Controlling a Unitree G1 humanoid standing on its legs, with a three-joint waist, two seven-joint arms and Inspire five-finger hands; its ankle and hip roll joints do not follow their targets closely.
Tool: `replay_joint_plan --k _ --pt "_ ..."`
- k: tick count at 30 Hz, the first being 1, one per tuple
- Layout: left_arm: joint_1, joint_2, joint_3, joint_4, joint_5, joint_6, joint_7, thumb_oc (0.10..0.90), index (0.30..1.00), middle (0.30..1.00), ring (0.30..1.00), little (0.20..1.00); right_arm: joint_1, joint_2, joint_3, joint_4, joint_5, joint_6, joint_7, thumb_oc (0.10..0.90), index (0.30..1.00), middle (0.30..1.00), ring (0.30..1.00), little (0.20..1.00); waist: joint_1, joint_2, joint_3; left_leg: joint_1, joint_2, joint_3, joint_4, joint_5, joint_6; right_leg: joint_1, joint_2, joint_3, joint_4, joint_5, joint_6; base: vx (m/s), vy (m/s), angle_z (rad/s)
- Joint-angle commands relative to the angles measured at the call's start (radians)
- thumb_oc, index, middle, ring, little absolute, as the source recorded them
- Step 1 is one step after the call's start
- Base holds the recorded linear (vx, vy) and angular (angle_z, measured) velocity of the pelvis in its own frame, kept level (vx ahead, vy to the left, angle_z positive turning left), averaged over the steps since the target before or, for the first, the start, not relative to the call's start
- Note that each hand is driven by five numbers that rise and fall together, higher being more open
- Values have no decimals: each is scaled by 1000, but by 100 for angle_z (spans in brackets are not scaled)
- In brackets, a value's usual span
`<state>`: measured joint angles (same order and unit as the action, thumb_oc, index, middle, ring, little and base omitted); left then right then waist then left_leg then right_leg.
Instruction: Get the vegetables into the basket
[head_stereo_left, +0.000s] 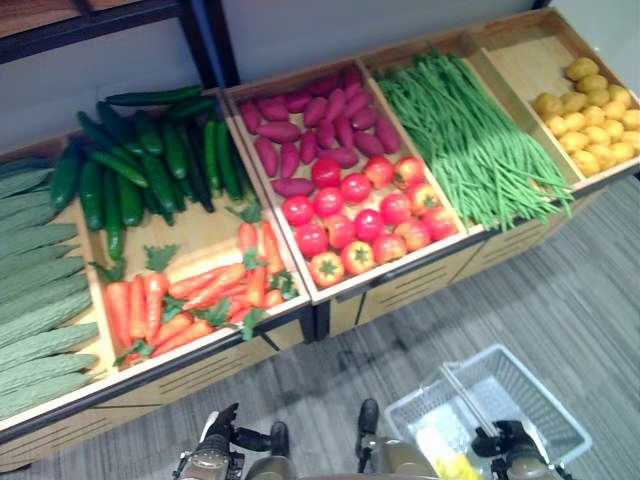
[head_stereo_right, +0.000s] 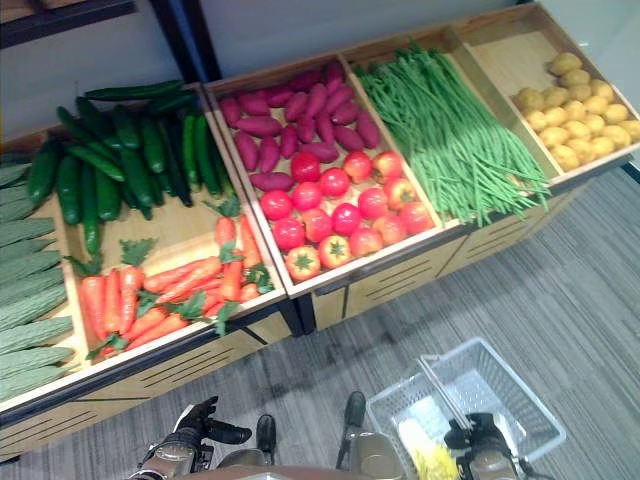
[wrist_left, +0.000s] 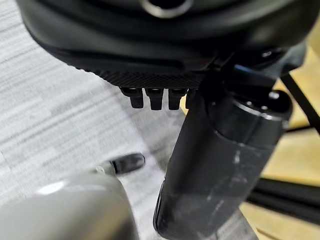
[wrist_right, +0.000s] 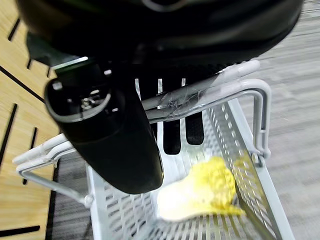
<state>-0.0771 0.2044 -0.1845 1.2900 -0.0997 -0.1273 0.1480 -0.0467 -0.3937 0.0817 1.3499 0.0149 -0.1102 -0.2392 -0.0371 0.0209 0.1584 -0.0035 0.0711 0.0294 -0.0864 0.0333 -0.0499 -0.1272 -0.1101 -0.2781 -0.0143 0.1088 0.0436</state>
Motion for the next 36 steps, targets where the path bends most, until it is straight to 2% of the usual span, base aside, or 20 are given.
replay_joint_plan --k 1,6,9,10,11,12,15,18,19,20,23,24,26,29,31,32,33,34,35,36 --pt "1 64 22 2 -15 -19 16 900 1000 1000 1000 1000 -51 -30 -1 20 6 -29 -30 400 300 300 300 300 27 -65 -48 -35 11 -35 -1 -15 -5 11 -82 78 78 -55 103 -11 133 3" --pt "7 63 62 12 -48 -24 43 900 1000 1000 1000 1000 -70 -18 8 36 -15 -21 -39 400 300 300 300 300 45 -82 -47 -42 -32 -37 -1 -30 19 12 -116 101 51 -16 133 -16 125 2" --pt "4 75 87 25 -64 -20 65 900 1000 1000 1000 1000 -66 -10 -3 42 -3 -25 -46 400 300 300 300 300 49 -82 -40 -41 -47 -69 0 -24 31 -5 -118 147 131 -26 135 -3 88 -3" --pt "-3 80 89 27 -68 -21 71 900 1000 1000 1000 1000 -64 -6 -1 43 2 -26 -48 400 300 300 300 300 44 -80 -36 -46 -49 -89 2 -20 31 -11 -109 188 151 -26 137 -3 -26 51" --pt "-14 91 111 47 -88 -23 83 900 1000 1000 1000 1000 -61 7 4 51 9 -31 -50 400 300 300 300 300 35 -77 -36 -55 -47 -124 8 -14 30 -20 -79 293 172 -27 137 35 -86 81" --pt "-14 94 127 58 -105 -26 95 900 1000 1000 1000 1000 -55 12 7 63 12 -32 -54 400 300 300 300 300 40 -77 -41 -58 -38 -138 10 -10 25 -6 -72 309 148 -45 130 82 -148 124" --pt "1 102 170 86 -114 -17 110 900 1000 1000 1000 1000 -46 17 14 56 3 -35 -55 400 300 300 300 300 50 -90 -65 -61 -18 -143 2 0 10 32 -67 260 69 -73 116 66 -146 54" --pt "15 92 197 91 -140 -18 112 900 1000 1000 1000 1000 -50 17 26 47 -5 -35 -56 400 300 300 300 300 53 -95 -69 -69 -2 -131 -1 9 -7 57 -55 236 -10 -58 112 -7 -156 -7" --pt "17 75 217 97 -175 -22 119 900 1000 1000 1000 1000 -48 17 33 50 -16 -35 -58 400 300 300 300 300 52 -96 -74 -82 15 -132 -1 18 -26 84 -42 209 -69 -43 110 -57 -270 -7" --pt "17 64 284 112 -256 -36 168 900 1000 1000 1000 1000 -49 28 46 58 -26 -32 -64 400 300 300 300 300 56 -95 -80 -87 34 -127 -1 24 -42 90 -31 193 -73 -52 106 -64 -265 -7" --pt "33 80 409 147 -355 -54 246 900 1000 1000 1000 1000 -34 36 41 66 -37 -28 -73 400 300 300 300 300 53 -94 -95 -68 39 -113 -1 18 -46 106 -28 194 -73 -55 104 -10 -56 -16" --pt "35 119 490 158 -400 -70 318 900 1000 1000 1000 1000 -21 39 40 72 -49 -26 -77 400 300 300 300 300 49 -90 -107 -57 39 -101 -1 11 -47 109 -30 196 -73 -57 107 25 33 -9" --pt "54 196 578 193 -404 -71 385 900 1000 1000 1000 1000 -7 35 39 79 -60 -24 -73 400 300 300 300 300 45 -88 -120 -41 42 -87 -1 2 -50 113 -34 203 -73 -57 110 31 48 2" --pt "66 266 619 190 -397 -81 423 900 1000 1000 1000 1000 4 27 43 76 -71 -29 -70 400 300 300 300 300 40 -83 -128 -30 43 -74 -1 -3 -53 117 -36 206 -73 -55 113 17 42 -18" --pt "69 311 637 129 -378 -105 476 900 1000 1000 1000 1000 13 20 42 79 -81 -33 -74 400 300 300 300 300 42 -81 -132 -26 42 -72 -1 -7 -53 118 -38 207 -73 -54 116 -2 51 -12" --pt "104 334 645 -136 -324 -156 556 900 1000 1000 1000 1000 25 13 35 72 -96 -35 -80 400 300 300 300 300 49 -76 -130 -27 39 -79 -1 -5 -52 118 -44 204 -73 -52 121 -21 70 2" --pt "146 332 660 -334 -258 -172 594 900 1000 1000 1000 1000 36 14 23 58 -99 -38 -79 400 300 300 300 300 55 -78 -129 -28 35 -85 -1 -5 -51 118 -46 201 -73 -51 122 -22 69 3" --pt "193 327 708 -641 -78 -172 688 900 1000 1000 1000 1000 58 23 -1 55 -104 -44 -74 400 300 300 300 300 68 -87 -128 -30 31 -96 -1 -8 -49 123 -52 191 -73 -54 123 -14 34 11" --pt "183 322 710 -799 53 -132 721 900 1000 1000 1000 1000 52 26 2 58 -109 -44 -71 400 300 300 300 300 70 -91 -125 -32 28 -101 -1 -9 -46 123 -56 190 -73 -51 123 -7 18 21" --pt "184 320 711 -803 56 -129 722 900 1000 1000 1000 1000 52 26 1 59 -109 -44 -71 400 300 300 300 300 70 -91 -124 -32 27 -101 -1 -9 -46 123 -57 190 -73 -51 123 -15 16 20"
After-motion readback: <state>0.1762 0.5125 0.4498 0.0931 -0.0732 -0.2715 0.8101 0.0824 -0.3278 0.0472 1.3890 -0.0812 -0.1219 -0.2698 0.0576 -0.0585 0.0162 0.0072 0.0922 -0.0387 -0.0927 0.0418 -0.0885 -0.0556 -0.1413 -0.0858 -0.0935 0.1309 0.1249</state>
